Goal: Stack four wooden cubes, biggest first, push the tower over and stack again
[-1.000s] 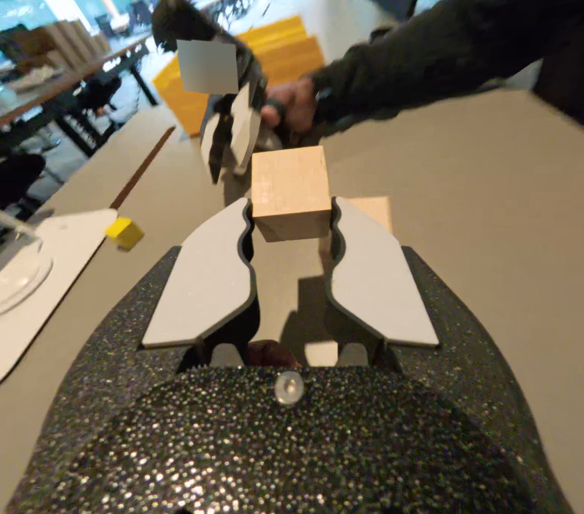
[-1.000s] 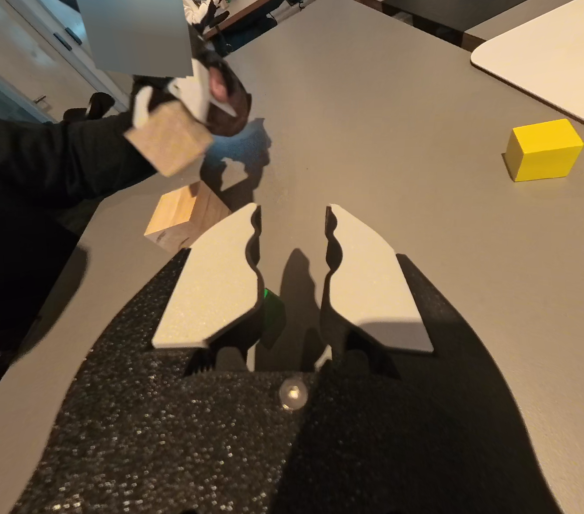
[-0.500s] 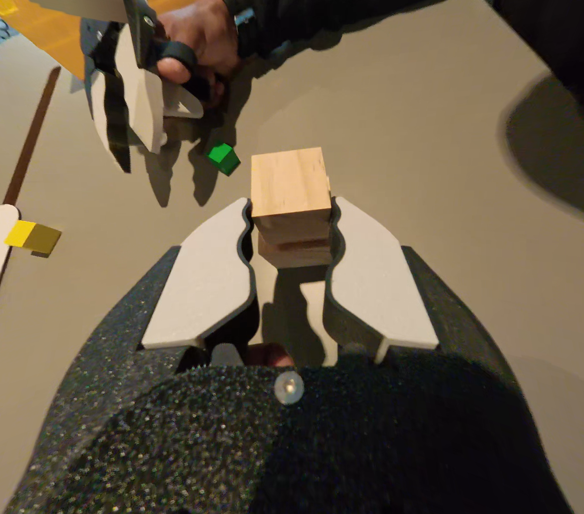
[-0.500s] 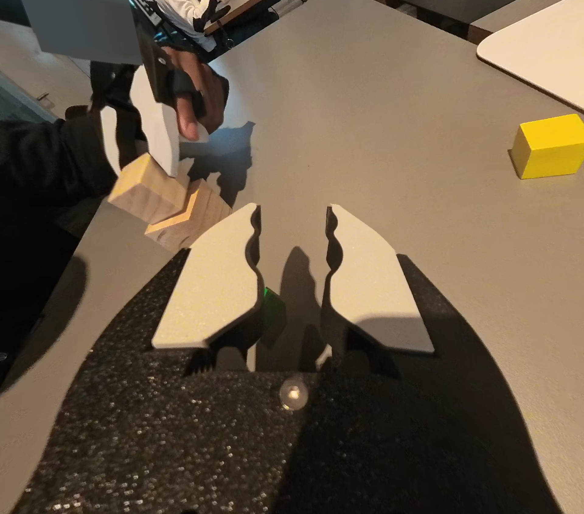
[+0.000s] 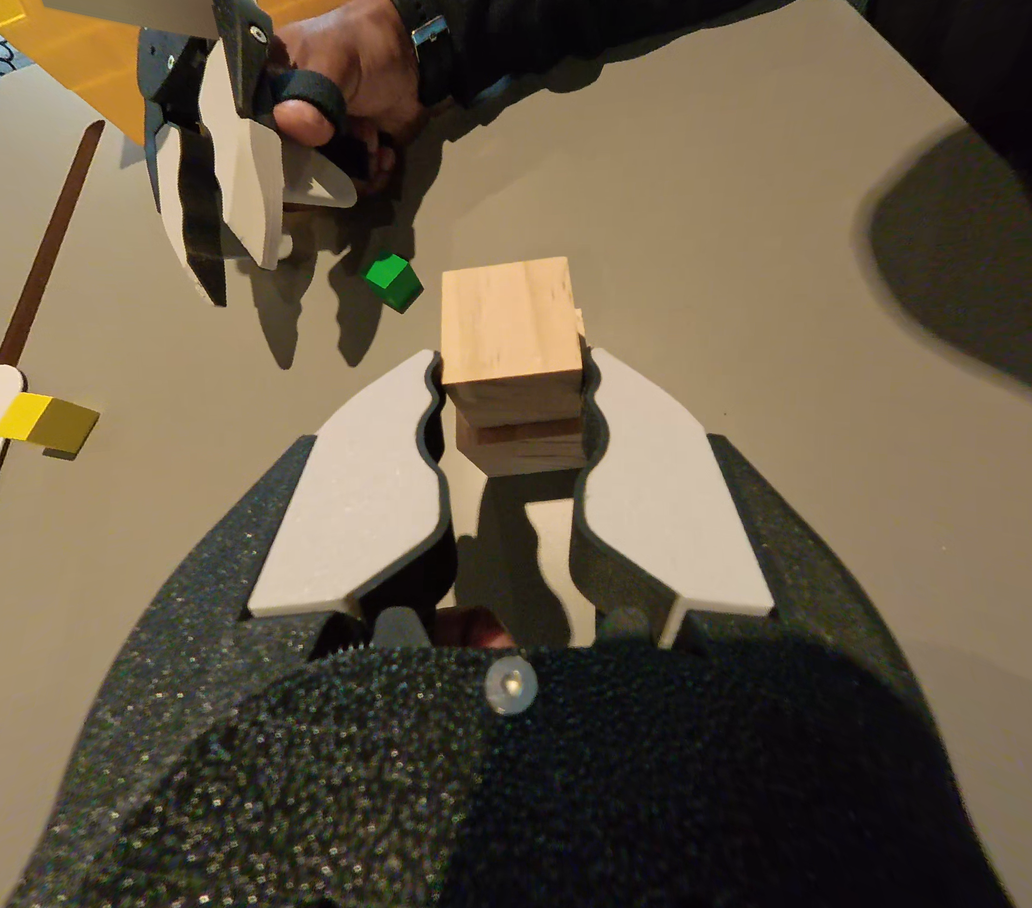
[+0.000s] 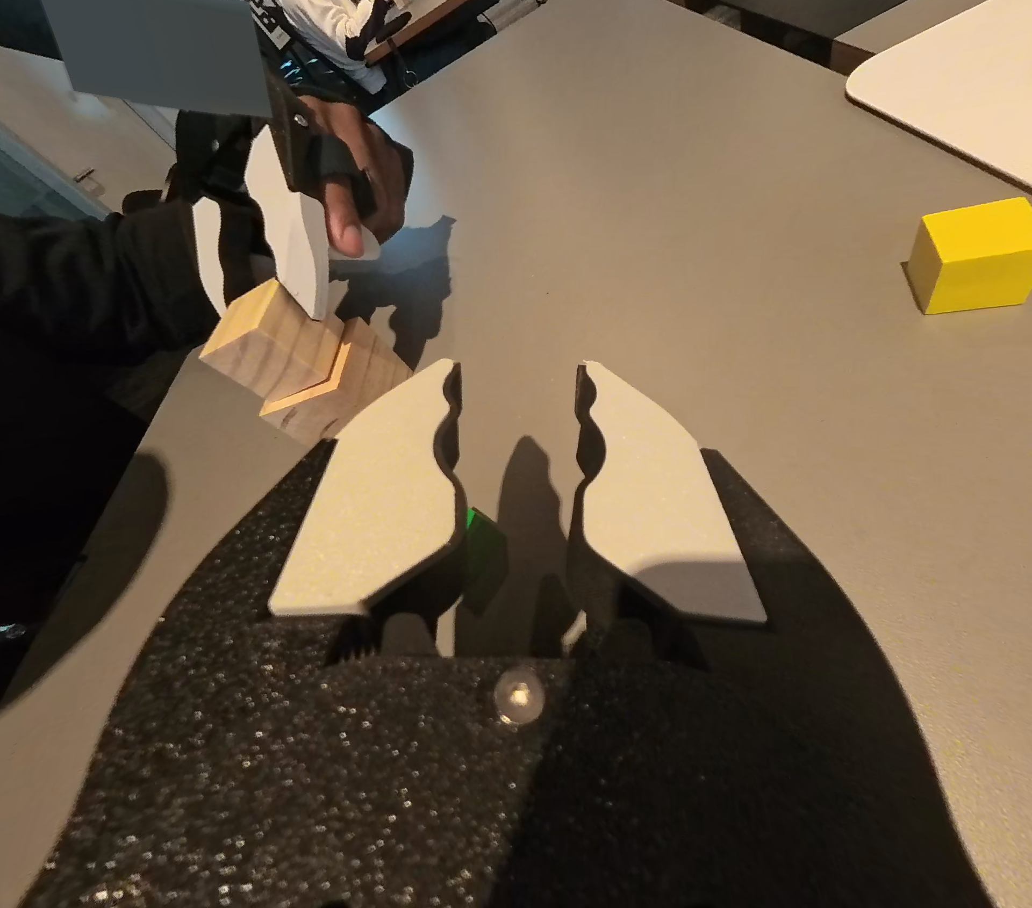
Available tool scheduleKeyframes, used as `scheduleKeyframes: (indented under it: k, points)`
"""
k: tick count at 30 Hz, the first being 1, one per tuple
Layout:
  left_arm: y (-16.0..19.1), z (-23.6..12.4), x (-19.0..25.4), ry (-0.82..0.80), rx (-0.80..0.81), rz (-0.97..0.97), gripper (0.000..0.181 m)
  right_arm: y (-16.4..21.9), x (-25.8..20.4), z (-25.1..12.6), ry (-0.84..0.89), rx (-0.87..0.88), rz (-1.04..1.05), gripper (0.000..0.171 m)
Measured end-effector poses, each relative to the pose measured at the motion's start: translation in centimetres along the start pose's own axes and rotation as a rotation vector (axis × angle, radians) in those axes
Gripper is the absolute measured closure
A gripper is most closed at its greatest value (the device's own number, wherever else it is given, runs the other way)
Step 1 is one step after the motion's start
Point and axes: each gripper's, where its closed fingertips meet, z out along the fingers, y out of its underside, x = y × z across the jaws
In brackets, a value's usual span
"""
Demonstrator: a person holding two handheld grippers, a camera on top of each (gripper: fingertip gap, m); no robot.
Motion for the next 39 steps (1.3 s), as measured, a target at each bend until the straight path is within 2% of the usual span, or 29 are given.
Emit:
scheduleKeyframes:
  k: [11, 18, 26, 29, 35, 39]
  points:
    - [0.1, 0.3, -0.2, -0.011, 0.002, -0.009, 0.134, 0.0, 0.0, 0.0, -0.001, 0.001, 0.001, 0.132]
    - [0.3, 0.1, 0.2, -0.015, 0.023, -0.063, 0.107, -0.1, 0.0, -0.1, -0.001, 0.005, 0.001, 0.132]
    - [2.9, 1.5, 0.9, -0.079, -0.056, -0.127, 0.101, -0.1, 0.0, -0.1, 0.0, 0.009, 0.003, 0.132]
    - [3.4, 2.0, 0.4, -0.102, -0.064, -0.138, 0.103, -0.1, 0.1, -0.1, 0.003, 0.009, 0.001, 0.132]
    - [3.6, 2.1, 0.4, -0.103, -0.068, -0.13, 0.12, -0.1, 0.1, -0.1, 0.004, 0.009, 0.003, 0.132]
    - [3.6, 2.1, 0.4, -0.102, -0.068, -0.131, 0.12, -0.1, 0.1, -0.1, 0.003, 0.009, 0.004, 0.132]
